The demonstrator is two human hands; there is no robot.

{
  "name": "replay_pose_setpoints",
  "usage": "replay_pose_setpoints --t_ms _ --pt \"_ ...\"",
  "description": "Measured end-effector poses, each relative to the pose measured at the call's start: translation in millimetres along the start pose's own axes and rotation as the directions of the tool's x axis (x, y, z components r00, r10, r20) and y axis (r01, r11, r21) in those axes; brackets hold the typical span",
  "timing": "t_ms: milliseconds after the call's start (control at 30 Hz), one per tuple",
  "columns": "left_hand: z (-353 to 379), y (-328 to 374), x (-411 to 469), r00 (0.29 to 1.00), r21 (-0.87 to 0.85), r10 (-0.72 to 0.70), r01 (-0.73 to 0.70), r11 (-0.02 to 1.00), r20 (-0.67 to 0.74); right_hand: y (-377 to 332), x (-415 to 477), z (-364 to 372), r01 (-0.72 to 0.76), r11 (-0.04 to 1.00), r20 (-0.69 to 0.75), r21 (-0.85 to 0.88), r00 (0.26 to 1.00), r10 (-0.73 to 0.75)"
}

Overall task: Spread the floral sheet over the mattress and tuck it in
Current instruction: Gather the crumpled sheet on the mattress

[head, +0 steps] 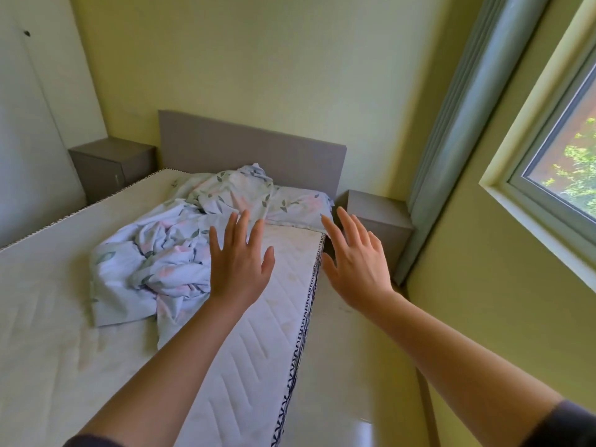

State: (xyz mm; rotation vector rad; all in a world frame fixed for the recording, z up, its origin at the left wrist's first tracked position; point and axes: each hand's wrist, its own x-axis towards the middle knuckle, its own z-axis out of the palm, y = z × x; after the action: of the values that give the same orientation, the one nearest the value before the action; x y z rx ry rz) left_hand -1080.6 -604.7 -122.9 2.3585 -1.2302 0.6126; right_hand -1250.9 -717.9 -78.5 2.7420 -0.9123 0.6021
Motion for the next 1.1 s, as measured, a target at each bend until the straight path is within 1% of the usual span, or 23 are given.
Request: replay_pose_setpoints --t_ms 200,400,567,700,800,967,1100 --pt "69.7 8.7 102.5 1.0 0.009 -0.018 0.018 1.0 0.01 50.3 113.0 53.7 0.008 1.0 0.043 0.028 0.999 -0.009" --pt "116.2 10.7 187.2 1.0 0.02 -0.018 0.018 1.0 -0.015 82.7 206.0 93.1 0.039 0.996 0.022 0.079 0.999 -0.041" --pt "152.5 11.2 229.2 0.998 0.055 -0.037 0.04 0.998 -0.051 110.2 262.7 124.9 0.072 0.993 0.003 0.089 0.997 -0.073" --pt "192.3 16.0 264.8 0.994 0.095 -0.103 0.106 0.99 -0.035 140.0 310.9 159.3 0.116 0.985 -0.009 0.125 0.993 -0.116" --pt "227.1 17.6 289.1 0.984 0.139 -0.178 0.181 0.974 -0.03 162.3 352.5 190.3 0.179 0.973 -0.021 0.143 0.984 -0.178" --pt "282.6 20.2 339.1 0.944 0.209 -0.329 0.327 0.922 -0.027 194.9 436.1 253.2 0.302 0.936 0.018 0.183 0.951 -0.31" --pt "315.9 12.1 373.4 0.918 0.259 -0.396 0.39 0.884 -0.031 196.7 498.2 300.2 0.378 0.9 0.055 0.217 0.916 -0.398"
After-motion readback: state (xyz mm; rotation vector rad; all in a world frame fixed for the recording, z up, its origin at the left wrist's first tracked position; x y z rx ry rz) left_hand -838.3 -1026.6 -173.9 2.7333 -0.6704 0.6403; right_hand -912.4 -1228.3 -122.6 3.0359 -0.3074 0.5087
